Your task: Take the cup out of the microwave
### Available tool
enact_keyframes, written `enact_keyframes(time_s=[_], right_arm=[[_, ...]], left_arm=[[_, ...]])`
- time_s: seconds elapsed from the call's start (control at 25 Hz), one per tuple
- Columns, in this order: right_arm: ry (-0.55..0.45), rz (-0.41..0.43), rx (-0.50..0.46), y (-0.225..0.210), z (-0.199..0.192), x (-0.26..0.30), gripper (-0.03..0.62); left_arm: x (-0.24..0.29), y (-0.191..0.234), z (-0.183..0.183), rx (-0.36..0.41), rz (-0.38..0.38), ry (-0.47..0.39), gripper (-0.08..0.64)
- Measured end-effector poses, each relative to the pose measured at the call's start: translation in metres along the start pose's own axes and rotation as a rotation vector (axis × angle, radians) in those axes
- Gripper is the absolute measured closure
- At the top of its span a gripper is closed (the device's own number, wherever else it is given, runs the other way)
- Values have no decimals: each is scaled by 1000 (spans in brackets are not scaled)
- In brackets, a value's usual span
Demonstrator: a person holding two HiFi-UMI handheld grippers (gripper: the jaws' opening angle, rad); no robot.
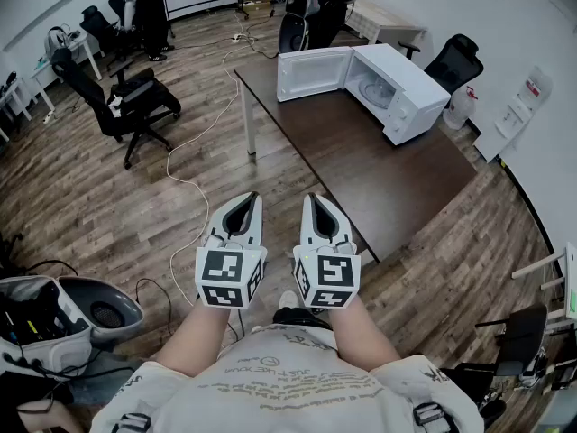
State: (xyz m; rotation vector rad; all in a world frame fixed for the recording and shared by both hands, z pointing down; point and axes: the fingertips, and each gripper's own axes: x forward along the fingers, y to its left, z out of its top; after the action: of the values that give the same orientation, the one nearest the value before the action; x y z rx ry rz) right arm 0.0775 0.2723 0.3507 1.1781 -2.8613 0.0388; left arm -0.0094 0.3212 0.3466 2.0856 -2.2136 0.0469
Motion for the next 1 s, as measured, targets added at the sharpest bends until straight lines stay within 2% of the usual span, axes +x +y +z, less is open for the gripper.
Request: enact_keyframes(time_s=[0.44, 1.0], right_arm=[[0, 19, 11, 0, -8, 13, 584], [-14, 14, 27, -53, 7, 86, 584]], left_arm=[[13, 9, -8, 13, 11, 19, 549], [104, 11, 16, 60, -1, 30, 549]])
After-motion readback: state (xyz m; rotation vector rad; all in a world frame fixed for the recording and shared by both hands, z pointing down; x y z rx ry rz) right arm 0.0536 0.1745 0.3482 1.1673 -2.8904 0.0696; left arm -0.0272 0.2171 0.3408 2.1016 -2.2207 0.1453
